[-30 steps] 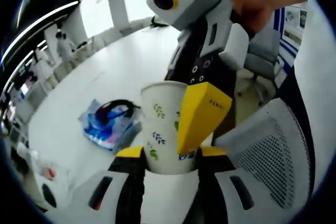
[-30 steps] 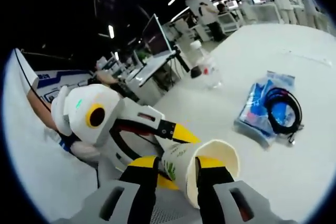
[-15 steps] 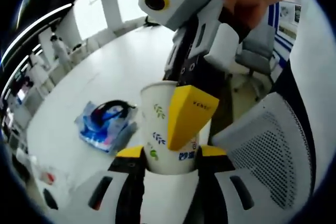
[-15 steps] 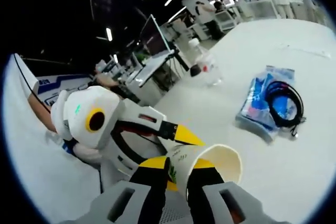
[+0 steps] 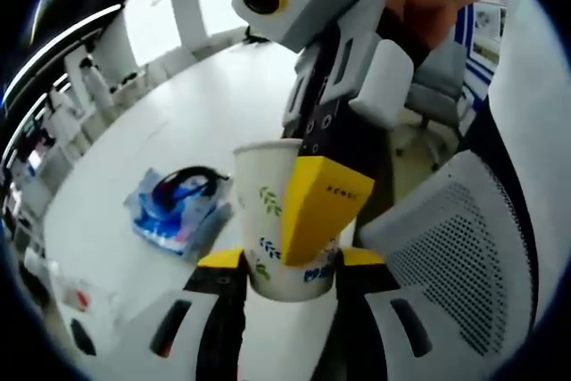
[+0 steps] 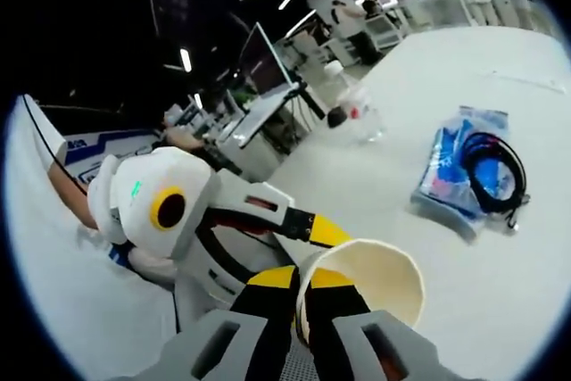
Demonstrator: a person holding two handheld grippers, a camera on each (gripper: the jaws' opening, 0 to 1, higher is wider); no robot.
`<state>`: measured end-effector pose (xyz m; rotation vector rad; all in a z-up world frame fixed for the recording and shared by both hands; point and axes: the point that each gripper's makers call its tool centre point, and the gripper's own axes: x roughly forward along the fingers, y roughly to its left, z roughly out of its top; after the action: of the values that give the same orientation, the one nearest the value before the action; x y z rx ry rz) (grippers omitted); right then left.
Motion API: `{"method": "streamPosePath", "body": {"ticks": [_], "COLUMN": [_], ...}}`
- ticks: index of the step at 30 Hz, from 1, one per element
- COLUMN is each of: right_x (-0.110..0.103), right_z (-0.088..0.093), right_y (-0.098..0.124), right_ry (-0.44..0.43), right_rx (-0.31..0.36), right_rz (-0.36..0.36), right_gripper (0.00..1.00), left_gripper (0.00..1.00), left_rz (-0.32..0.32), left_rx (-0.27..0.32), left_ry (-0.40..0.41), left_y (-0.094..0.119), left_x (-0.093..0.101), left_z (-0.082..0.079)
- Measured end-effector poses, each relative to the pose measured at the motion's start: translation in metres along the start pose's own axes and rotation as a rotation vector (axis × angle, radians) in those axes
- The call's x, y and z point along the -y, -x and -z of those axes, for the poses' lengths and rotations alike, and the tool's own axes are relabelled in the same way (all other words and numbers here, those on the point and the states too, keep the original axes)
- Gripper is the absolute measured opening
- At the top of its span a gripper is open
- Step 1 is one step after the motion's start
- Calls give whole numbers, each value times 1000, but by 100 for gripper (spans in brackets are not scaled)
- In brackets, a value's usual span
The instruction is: Arrange the tabletop items into an orderly group along one side of the table until the central work area is clear of visible clutter.
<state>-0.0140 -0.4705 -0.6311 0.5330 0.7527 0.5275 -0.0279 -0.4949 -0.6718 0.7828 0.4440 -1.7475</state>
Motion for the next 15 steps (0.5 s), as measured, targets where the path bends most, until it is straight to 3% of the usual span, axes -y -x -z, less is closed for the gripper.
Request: {"method": "streamPosePath", "body": {"ticks": [15], "right_x": [2], "right_z": [-7], "right_y": [-8], "right_ry": [-8], "right_rx": [-4], "right_rz": [-13], "right_gripper": [0], "left_gripper": [37], "left_rz": [-39], "left_rx": [-13], "left_ry": [49], "left_y": [6], "left_x": [-10], "left_z": [9]}}
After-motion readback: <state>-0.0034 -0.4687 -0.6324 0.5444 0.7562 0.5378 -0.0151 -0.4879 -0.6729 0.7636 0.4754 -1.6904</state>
